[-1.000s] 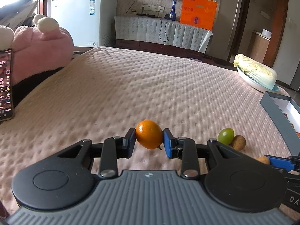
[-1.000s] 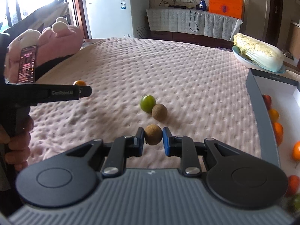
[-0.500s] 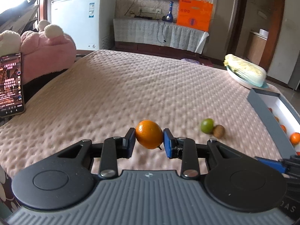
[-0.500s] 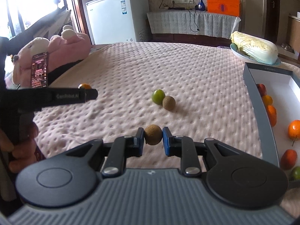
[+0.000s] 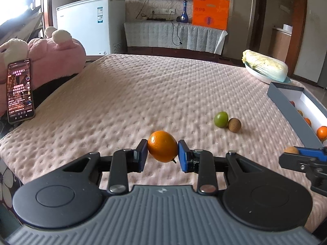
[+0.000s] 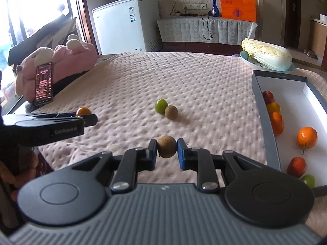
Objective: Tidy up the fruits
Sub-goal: 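Grasp a brown longan with the right tool while the left tool holds the small orange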
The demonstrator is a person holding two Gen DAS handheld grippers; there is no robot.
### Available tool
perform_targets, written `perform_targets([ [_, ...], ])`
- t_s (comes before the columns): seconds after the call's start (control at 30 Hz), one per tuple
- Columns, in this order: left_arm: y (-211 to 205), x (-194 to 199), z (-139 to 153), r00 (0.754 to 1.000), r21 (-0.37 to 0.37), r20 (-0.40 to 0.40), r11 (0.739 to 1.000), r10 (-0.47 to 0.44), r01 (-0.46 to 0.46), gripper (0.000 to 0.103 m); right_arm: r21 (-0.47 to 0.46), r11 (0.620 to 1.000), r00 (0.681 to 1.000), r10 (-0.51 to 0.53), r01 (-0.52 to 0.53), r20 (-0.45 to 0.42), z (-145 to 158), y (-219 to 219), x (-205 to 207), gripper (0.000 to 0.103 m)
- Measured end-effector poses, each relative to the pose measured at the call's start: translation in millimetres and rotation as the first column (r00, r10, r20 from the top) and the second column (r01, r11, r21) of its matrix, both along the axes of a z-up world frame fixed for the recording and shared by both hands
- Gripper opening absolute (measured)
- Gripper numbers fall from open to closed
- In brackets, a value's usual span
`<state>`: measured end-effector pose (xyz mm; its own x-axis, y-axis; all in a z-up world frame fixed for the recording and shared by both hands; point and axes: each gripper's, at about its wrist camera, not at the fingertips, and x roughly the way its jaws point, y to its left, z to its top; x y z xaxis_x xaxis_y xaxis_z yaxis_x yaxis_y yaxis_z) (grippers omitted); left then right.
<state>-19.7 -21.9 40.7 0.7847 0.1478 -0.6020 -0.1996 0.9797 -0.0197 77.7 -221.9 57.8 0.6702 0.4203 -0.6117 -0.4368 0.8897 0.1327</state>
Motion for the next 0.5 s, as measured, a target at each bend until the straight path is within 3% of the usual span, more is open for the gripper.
perform_targets([
  [0.43, 3, 10, -5, 1.000, -0.044, -0.002, 0.999, 0.015, -0.015, 0.037, 0.011, 1.000, 0.999, 0.006, -0.006, -0.036, -7, 6, 2, 0.024],
  [0.5, 0, 12, -4, 1.000, -0.014, 0.007, 1.000, 0.009, -0.009, 0.037, -0.003, 1.000, 0.999, 0.019, -0.019, -0.039, -10, 11, 3, 0.024],
])
